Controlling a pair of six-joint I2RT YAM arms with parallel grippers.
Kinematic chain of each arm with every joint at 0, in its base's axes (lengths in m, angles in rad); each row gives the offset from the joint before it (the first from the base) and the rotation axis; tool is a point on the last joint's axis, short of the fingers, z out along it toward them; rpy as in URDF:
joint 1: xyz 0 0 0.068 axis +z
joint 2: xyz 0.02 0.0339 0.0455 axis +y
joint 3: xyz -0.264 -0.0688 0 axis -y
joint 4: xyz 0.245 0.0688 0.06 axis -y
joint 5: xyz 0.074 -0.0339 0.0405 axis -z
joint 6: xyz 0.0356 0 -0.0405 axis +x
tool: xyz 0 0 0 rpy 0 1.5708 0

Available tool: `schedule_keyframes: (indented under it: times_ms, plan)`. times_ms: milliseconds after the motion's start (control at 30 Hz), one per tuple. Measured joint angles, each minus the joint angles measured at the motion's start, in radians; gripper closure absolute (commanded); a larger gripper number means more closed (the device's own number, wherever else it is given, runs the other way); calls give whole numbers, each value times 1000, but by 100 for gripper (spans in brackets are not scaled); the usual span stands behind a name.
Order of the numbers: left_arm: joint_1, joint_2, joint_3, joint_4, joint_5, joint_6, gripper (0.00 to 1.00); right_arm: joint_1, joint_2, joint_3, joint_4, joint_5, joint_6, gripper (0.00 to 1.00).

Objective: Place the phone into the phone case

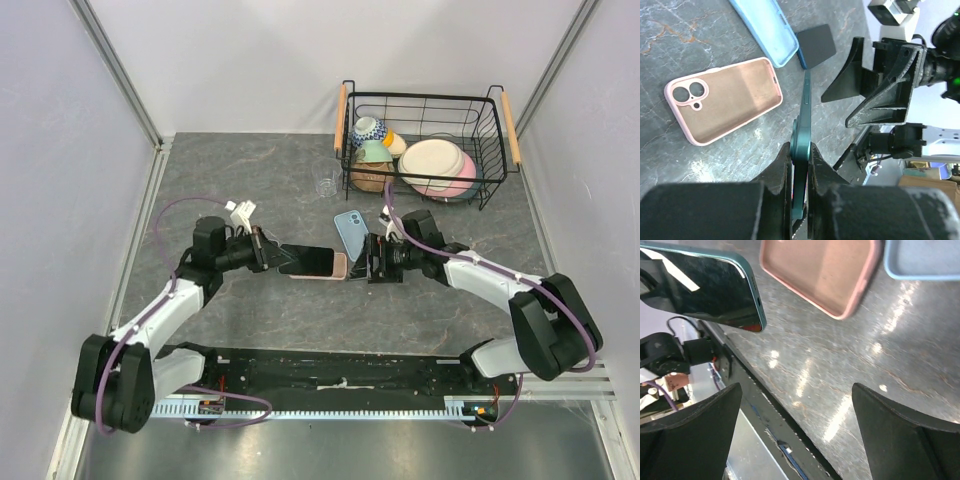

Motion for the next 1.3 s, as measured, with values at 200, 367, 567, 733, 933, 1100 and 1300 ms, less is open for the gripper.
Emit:
schedule_keyframes:
  times_ms: [200,367,567,733,933,1100,1300]
  plan:
    - [55,-92,-103,196,140,-124,98,0,-20,0,145,-108,60,3]
    - [63,-66,-159,460,269,-286,98,0,-61,-5,286,-180,127,5]
    - [63,-4,-184,777,368,-476,98,0,-86,-24,422,-236,195,27]
    - [64,1,-198,868,380,-537,98,5,-93,-47,524,-288,261,51]
    - [68,1,-200,892,394,-563,98,49,-100,-72,649,-312,333,83]
    - [80,0,-200,900,407,-593,98,94,-101,-76,717,-311,344,100]
    - [80,-13,-200,895,407,-600,88,95,-101,-77,724,-312,343,100]
